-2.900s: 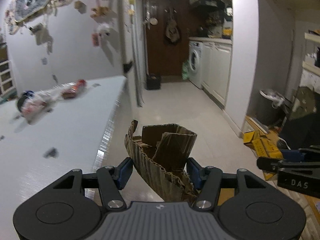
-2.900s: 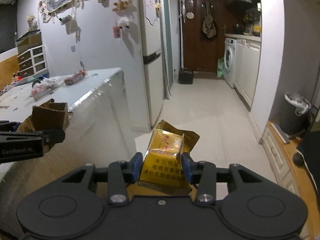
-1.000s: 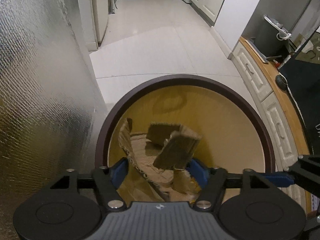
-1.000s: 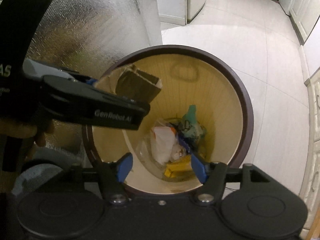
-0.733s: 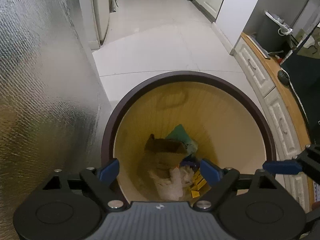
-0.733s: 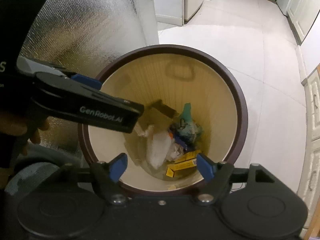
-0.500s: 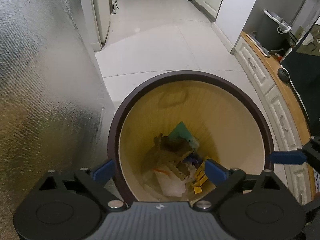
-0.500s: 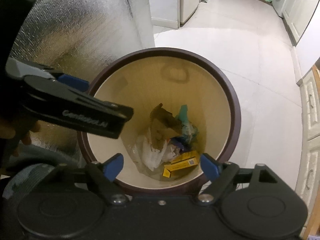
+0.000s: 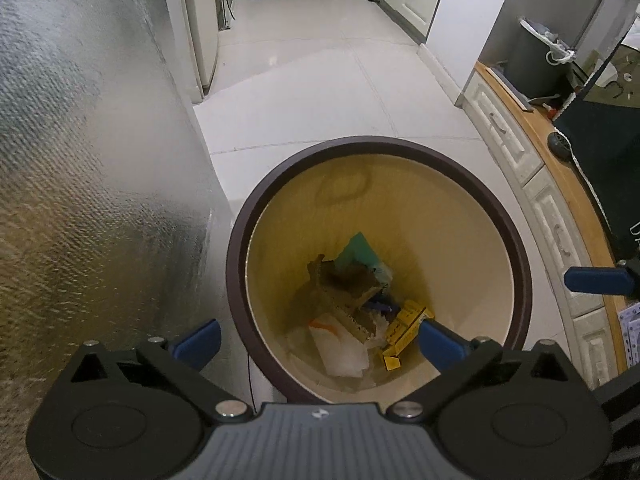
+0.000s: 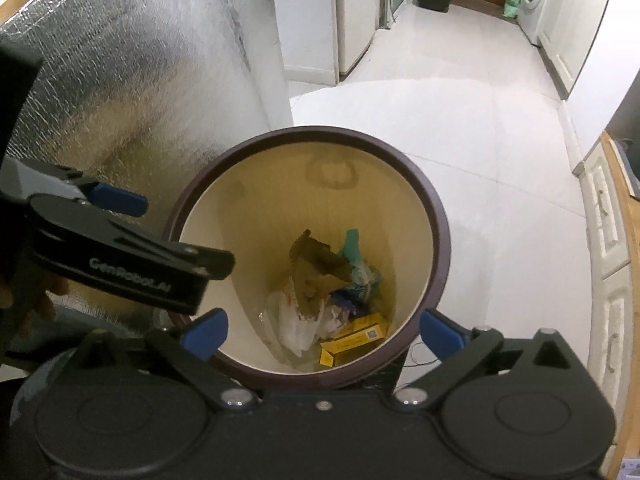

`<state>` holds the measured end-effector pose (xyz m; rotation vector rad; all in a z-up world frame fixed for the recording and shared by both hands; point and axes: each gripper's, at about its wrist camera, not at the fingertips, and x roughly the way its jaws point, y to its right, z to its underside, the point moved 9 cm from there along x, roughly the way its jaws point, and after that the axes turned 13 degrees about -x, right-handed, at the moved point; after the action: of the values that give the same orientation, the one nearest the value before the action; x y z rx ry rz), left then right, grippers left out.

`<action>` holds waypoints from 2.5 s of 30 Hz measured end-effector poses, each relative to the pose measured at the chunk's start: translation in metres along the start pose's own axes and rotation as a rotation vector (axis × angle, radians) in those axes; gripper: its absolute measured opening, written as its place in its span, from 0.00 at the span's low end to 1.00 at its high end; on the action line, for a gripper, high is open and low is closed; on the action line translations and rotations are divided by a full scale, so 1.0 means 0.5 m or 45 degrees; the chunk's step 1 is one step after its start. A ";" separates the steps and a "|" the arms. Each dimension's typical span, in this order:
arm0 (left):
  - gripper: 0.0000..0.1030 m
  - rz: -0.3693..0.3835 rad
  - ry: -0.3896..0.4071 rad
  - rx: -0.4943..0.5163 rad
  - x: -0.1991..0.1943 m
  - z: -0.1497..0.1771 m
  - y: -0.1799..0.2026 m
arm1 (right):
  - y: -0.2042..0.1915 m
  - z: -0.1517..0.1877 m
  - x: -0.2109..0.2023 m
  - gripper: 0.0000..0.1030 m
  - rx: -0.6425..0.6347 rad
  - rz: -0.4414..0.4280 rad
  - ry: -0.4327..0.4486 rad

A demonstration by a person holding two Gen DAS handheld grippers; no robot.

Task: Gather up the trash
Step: 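Move both open tools back toward the blue can and red packet on the table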

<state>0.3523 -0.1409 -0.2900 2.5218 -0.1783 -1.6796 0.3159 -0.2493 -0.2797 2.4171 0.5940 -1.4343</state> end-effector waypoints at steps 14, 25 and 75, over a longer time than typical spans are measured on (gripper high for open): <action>1.00 -0.003 0.066 0.020 -0.081 0.034 -0.017 | 0.018 0.032 -0.048 1.00 0.084 0.078 0.041; 1.00 0.004 0.105 0.025 -0.138 0.068 -0.033 | 0.026 0.049 -0.099 1.00 0.128 0.146 0.086; 1.00 -0.144 0.912 -0.042 -0.715 -0.241 -0.393 | -0.280 -0.489 -0.502 1.00 -0.266 0.115 0.896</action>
<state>0.3346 0.1118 0.0515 2.9537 0.0565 -0.6986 0.3311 -0.0744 0.0543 2.6914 0.7167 -0.4221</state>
